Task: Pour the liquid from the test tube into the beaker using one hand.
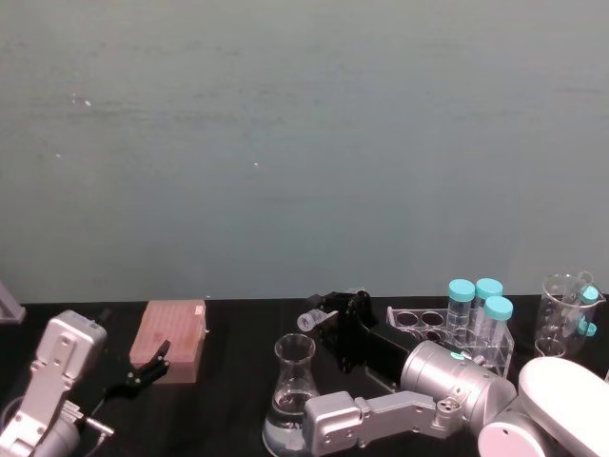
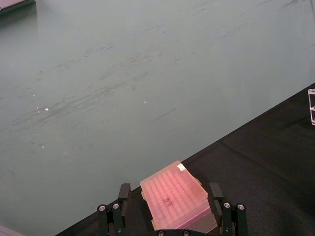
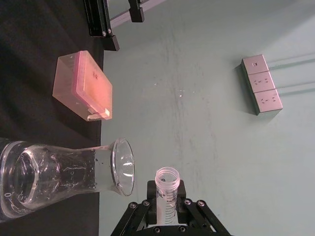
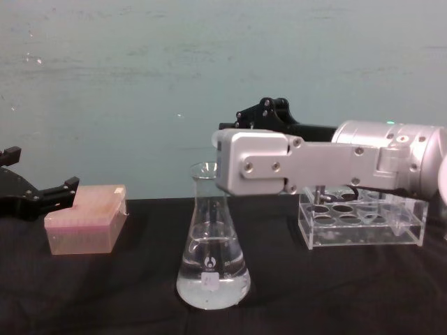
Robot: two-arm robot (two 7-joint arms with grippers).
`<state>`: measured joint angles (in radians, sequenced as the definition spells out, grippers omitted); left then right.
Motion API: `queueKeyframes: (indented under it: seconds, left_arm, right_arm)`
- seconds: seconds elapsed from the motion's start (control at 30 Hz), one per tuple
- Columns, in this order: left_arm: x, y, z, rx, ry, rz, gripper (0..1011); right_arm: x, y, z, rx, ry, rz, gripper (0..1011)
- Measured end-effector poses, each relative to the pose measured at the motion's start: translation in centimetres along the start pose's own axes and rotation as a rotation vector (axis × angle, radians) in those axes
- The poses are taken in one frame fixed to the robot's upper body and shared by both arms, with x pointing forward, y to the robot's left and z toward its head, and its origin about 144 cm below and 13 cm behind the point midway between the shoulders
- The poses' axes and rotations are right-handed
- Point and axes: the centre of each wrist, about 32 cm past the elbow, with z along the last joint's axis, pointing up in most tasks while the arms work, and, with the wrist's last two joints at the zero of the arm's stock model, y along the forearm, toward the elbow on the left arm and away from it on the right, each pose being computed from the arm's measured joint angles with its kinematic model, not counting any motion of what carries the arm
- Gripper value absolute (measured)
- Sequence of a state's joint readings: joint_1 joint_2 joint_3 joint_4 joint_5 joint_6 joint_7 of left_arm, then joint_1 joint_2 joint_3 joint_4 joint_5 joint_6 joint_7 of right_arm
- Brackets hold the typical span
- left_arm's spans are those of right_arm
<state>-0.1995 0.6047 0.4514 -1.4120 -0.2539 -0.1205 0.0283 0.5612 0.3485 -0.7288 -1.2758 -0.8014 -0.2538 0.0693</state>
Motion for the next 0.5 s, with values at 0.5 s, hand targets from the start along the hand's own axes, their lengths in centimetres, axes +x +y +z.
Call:
queueKeyframes:
  seconds: [0.5]
  left_arm:
    - [0.0, 0.0, 0.0, 0.0, 0.0, 0.0, 1000]
  right_arm:
    - [-0.09, 0.0, -0.14, -0.008, -0.089, 0.004, 216]
